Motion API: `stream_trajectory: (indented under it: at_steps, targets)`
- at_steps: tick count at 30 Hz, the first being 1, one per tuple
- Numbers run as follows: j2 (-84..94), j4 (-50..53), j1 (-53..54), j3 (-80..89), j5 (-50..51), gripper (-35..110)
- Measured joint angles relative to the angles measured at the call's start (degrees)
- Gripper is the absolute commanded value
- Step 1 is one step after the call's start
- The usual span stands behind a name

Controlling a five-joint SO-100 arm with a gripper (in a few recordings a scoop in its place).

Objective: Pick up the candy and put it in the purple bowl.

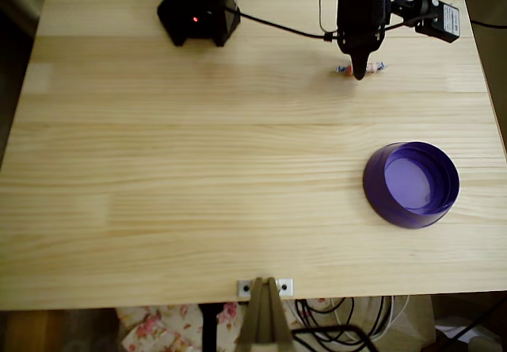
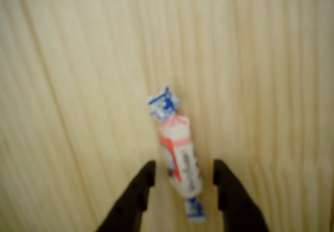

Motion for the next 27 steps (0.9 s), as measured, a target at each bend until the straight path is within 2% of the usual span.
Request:
stream_trajectory:
  at_steps: [6,11,18,27]
  targets:
    - [-2.37,-1.05,0.00,-0.70,0.00,12]
    - [-2.90,-1.23,0.00,-1.32,0.00,0]
    - [-3.34,-1.14,0.00,-1.85,0.00,0]
    - [1.58,8.70,6.24,-10.63,-1.49,0]
